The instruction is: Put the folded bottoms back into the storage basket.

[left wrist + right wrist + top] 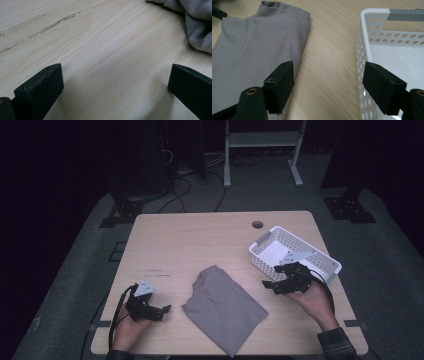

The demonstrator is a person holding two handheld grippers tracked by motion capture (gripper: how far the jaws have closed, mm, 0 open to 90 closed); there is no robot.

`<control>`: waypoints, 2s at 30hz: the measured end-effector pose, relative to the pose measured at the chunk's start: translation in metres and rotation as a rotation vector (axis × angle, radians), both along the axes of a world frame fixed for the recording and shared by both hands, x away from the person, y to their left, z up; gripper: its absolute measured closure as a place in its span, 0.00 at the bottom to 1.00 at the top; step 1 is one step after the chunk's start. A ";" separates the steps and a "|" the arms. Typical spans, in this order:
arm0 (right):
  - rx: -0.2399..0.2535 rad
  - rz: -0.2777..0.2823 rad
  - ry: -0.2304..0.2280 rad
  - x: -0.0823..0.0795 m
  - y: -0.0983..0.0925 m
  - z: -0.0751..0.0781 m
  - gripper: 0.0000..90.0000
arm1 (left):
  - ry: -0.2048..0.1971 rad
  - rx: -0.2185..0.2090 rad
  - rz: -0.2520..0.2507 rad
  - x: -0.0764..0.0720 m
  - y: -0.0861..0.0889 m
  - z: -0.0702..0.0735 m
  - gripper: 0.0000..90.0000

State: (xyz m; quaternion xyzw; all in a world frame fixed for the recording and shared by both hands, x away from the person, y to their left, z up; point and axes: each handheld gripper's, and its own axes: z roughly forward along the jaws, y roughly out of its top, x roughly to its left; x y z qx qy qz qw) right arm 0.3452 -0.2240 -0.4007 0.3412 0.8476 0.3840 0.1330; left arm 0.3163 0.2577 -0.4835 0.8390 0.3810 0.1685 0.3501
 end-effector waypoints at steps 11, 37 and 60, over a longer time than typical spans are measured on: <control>0.004 0.053 0.004 0.005 0.028 -0.002 0.21 | 0.000 0.000 0.002 0.001 -0.002 0.000 0.00; -0.003 0.117 0.018 0.020 0.074 -0.015 0.13 | 0.000 0.001 0.006 0.002 -0.001 0.000 0.00; -0.056 0.142 0.099 0.020 0.101 -0.043 0.00 | -0.001 0.000 0.002 0.002 -0.002 0.000 0.00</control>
